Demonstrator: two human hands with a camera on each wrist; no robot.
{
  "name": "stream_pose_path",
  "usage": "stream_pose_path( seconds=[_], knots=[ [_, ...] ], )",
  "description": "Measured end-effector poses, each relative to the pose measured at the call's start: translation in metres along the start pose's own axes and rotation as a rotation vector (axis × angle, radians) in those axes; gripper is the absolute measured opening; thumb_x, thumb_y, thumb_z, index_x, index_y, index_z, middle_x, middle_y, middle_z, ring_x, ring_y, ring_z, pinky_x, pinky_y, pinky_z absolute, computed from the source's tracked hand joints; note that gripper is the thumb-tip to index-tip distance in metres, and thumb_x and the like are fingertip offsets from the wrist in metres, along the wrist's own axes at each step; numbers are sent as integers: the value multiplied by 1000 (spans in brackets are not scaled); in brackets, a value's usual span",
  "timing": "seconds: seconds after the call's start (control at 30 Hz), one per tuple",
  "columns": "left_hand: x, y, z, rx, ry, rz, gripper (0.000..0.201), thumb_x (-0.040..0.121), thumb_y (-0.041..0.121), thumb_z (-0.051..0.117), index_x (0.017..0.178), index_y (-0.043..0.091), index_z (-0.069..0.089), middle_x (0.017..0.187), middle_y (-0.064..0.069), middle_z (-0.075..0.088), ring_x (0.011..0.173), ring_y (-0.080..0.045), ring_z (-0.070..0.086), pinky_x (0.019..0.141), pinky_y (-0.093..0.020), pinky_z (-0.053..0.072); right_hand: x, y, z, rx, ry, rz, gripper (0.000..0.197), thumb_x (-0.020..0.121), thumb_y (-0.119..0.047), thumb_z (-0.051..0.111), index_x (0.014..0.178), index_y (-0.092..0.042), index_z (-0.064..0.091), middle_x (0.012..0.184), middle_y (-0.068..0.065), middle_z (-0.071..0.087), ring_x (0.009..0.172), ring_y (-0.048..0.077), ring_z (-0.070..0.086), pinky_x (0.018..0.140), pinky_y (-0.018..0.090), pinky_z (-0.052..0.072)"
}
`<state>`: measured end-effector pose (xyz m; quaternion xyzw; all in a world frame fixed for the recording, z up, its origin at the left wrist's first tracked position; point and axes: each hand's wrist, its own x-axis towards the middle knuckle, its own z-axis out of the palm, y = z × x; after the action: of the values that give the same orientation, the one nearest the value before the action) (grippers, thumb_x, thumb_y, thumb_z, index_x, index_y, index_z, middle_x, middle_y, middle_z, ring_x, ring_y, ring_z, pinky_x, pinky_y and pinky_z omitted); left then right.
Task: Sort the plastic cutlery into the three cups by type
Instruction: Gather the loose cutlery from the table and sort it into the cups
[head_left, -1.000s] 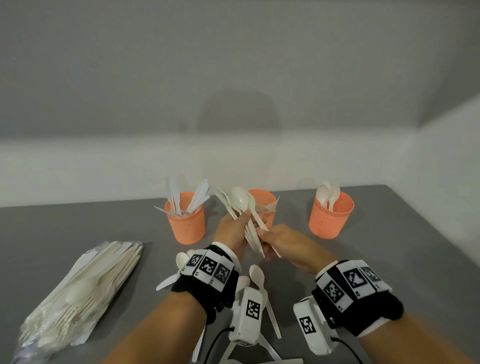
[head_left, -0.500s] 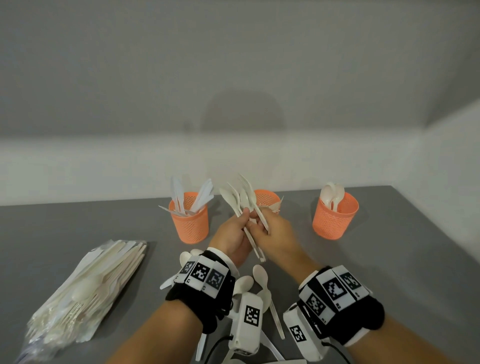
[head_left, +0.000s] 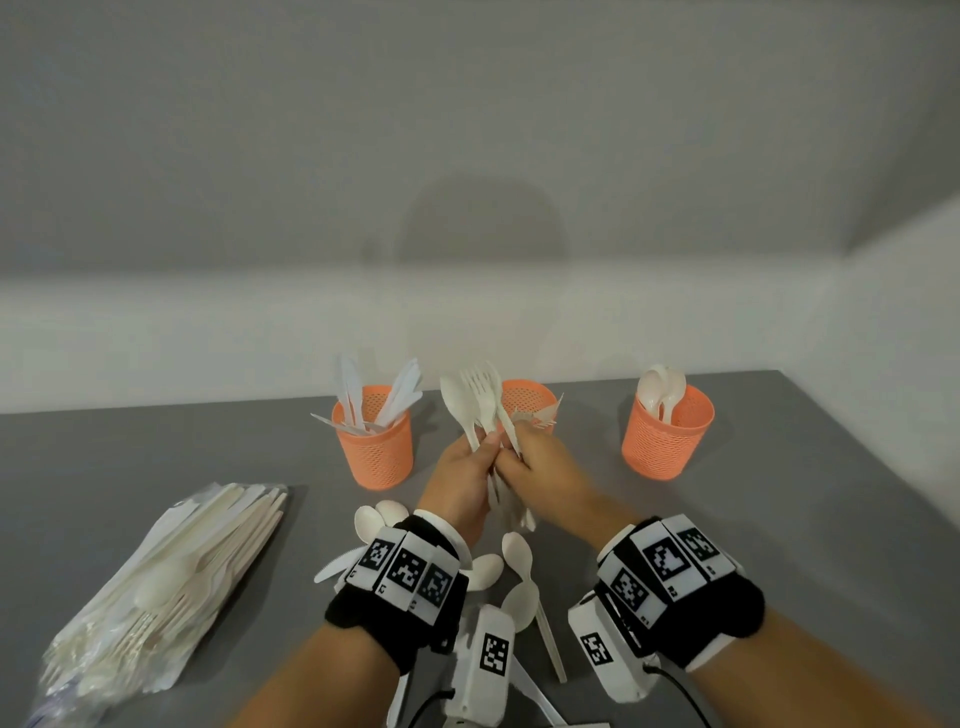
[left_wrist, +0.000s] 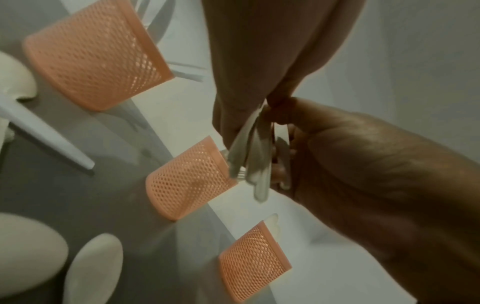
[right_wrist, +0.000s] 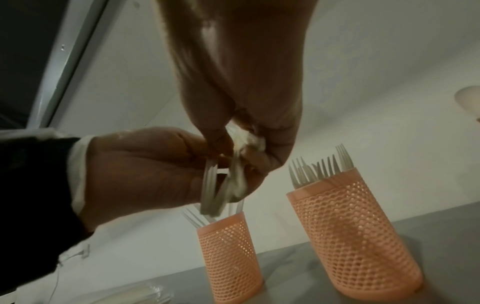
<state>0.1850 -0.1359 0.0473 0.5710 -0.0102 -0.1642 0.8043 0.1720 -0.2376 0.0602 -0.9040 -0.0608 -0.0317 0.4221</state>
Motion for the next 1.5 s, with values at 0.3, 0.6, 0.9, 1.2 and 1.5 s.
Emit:
stream_pose_path(
  seconds=[0.3, 0.6, 0.9, 1.2, 1.5],
  knots=[
    [3, 6, -5, 160, 90, 26, 20, 98, 12, 41, 98, 6, 60, 66, -5, 52, 59, -16, 54, 47, -24, 52, 6, 3, -9, 420, -33, 194, 25, 95, -5, 32, 113, -17, 45, 71, -1, 44, 57, 9, 40, 52, 19, 38],
    [15, 27, -25, 17, 146, 22, 21, 98, 9, 38, 84, 10, 54, 63, -2, 44, 34, -5, 40, 37, -19, 37, 66, 0, -58, 542, 219, 14, 14, 98, -10, 34, 106, -19, 43, 89, 0, 59, 91, 13, 55, 88, 31, 42],
    [21, 28, -35, 74, 143, 69, 19, 97, 8, 40, 85, 10, 56, 63, -1, 45, 37, -6, 42, 42, -20, 39, 103, 34, -33, 595, 215, 168, 26, 86, 2, 56, 104, -15, 47, 91, 1, 62, 95, 19, 58, 87, 32, 45],
    [26, 22, -22, 120, 104, 80, 14, 97, 13, 43, 85, 7, 48, 58, -1, 38, 35, -5, 34, 38, -17, 32, 91, 14, -42, 396, 458, -1, 13, 85, -12, 63, 96, -12, 57, 83, -7, 56, 81, 7, 54, 81, 21, 44],
    [10, 29, 17, 876, -3, 192, 28, 90, 9, 48, 63, 19, 50, 59, -1, 53, 45, -10, 44, 46, -22, 36, 30, -15, -34, 279, 154, 93, 44, 78, -26, 73, 115, -15, 51, 93, -2, 58, 92, 21, 60, 77, 34, 54]
  ],
)
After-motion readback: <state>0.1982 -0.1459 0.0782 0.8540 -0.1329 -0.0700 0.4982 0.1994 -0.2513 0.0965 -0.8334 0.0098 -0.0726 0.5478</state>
